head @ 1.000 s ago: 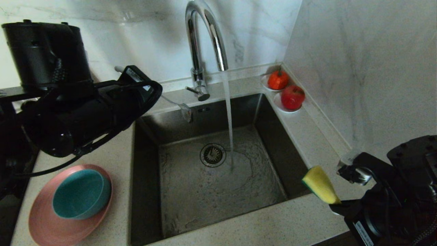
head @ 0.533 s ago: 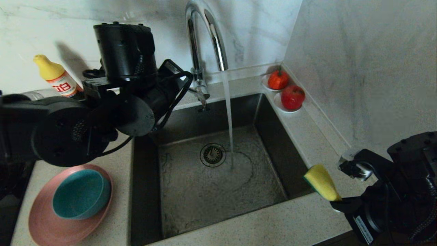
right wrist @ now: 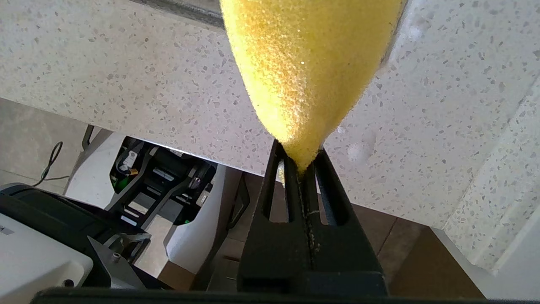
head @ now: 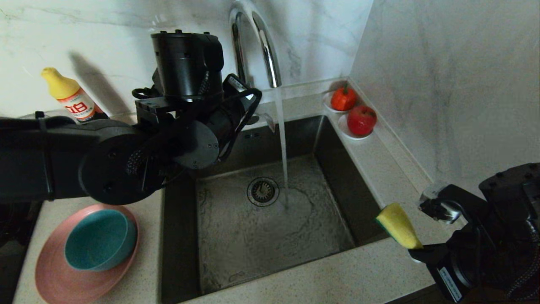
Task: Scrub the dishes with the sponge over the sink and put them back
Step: Rinse the spoon
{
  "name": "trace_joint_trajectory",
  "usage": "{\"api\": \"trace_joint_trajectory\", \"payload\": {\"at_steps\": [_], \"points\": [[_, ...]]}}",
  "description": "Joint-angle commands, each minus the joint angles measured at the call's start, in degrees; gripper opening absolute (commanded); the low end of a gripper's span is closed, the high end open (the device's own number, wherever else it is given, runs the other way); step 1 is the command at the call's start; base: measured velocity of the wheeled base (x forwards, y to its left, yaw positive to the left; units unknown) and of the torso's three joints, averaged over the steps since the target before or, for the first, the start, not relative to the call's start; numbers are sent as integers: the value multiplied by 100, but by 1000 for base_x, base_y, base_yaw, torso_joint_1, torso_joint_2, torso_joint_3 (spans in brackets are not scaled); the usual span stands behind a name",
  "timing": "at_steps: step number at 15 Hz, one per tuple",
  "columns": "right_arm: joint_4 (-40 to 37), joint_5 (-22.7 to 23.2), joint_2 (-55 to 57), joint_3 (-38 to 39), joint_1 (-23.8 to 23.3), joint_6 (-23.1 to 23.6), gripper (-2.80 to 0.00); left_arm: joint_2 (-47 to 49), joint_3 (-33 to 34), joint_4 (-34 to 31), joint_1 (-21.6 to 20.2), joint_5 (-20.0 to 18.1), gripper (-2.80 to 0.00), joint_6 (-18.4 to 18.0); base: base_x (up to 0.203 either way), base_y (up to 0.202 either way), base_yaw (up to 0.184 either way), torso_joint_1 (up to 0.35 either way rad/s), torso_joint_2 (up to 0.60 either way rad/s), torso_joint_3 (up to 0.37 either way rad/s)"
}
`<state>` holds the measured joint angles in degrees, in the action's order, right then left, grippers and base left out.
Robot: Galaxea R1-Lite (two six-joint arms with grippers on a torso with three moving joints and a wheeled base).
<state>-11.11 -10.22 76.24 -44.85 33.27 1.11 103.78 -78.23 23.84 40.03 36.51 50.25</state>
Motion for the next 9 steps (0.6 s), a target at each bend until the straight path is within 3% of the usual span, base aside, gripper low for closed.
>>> {"api": "trace_joint_trajectory", "payload": {"at_steps": [1,9], "points": [[-6,-7,-4,28,-5,-6,-280,10,-17,15,121,23,-280,117,0,0,0,0,0,0],[-6,-10,-21,6,-11,-6,-280,223,-115,261,268,58,-280,109,0,0,0,0,0,0]]}}
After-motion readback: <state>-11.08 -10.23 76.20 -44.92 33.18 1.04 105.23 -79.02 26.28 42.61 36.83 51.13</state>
